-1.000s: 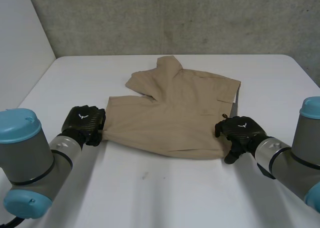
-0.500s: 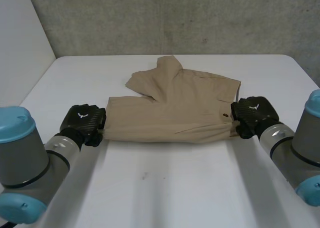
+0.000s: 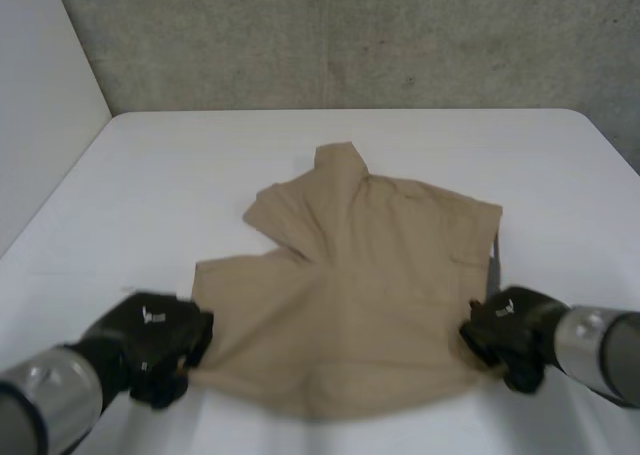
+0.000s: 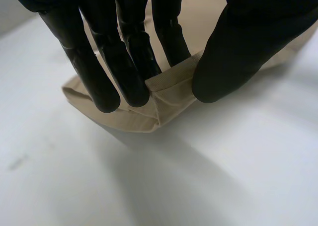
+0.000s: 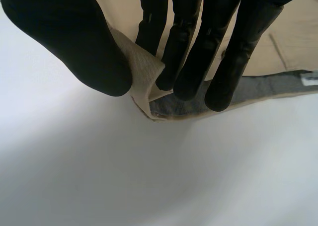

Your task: Fold the shorts.

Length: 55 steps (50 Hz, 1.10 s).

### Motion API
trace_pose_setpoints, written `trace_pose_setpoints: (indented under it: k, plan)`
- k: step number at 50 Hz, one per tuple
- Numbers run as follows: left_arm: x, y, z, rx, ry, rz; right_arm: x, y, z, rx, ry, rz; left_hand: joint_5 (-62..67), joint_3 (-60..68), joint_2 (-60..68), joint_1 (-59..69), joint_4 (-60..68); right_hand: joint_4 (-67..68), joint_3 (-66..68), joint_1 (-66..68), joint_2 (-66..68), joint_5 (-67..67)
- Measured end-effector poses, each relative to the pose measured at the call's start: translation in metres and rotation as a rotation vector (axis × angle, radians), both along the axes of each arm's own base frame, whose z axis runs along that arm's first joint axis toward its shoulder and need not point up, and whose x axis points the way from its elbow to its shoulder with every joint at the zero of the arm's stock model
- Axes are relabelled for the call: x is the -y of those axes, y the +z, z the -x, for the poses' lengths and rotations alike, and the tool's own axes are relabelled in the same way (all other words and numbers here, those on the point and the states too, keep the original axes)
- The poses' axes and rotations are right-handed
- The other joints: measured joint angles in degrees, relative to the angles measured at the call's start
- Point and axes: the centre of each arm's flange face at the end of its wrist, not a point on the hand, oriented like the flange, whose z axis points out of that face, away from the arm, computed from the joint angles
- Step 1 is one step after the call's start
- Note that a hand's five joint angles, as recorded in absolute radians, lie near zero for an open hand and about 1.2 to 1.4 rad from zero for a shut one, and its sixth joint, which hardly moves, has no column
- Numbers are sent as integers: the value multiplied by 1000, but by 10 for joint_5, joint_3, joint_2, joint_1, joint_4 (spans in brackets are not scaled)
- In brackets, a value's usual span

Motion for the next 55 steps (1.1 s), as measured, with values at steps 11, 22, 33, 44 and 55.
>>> trace_pose_setpoints:
  k: [11,22,33,44,55]
  plan:
    - [-44,19,0,-14,-179,-117,-11,35,30,-29,53,38,0,0,0,0,0,0,0,0,0,0]
    - [52,28,21,-100,-117,144,38,29,29,123,-34,72,0,0,0,0,0,0,1,6,0,3]
    - [150,7,87,-125,-46,319,104,14,12,221,-219,228,0,0,1,0,0,0,1,6,0,5]
    - [231,-11,152,-260,-24,667,162,17,-8,293,-355,580,0,1,1,0,0,0,1,6,0,6]
    - [268,-56,177,-301,-33,788,206,-5,-22,297,-411,825,0,1,1,0,0,0,1,6,0,6]
